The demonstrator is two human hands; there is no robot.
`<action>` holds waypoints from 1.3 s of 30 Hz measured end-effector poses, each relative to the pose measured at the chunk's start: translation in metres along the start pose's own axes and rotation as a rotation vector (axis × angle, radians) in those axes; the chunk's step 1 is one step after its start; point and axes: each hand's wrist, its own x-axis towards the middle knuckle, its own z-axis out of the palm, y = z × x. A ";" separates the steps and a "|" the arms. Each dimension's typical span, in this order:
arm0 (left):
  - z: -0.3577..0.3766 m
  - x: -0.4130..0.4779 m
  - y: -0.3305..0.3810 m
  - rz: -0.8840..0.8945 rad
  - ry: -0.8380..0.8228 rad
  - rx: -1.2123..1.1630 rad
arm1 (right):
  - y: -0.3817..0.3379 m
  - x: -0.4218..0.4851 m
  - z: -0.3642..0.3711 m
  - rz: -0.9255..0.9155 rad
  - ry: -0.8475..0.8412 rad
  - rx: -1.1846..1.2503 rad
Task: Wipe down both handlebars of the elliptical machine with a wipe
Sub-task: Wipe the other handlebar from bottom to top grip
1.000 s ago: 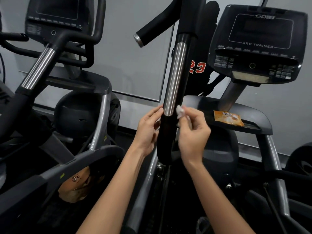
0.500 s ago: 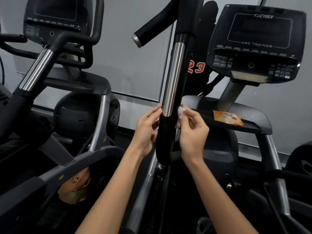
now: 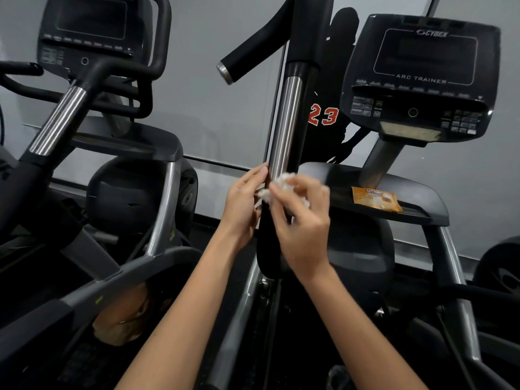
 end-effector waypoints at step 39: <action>0.000 -0.004 -0.001 0.014 -0.041 0.043 | -0.002 0.016 -0.005 0.537 0.099 0.474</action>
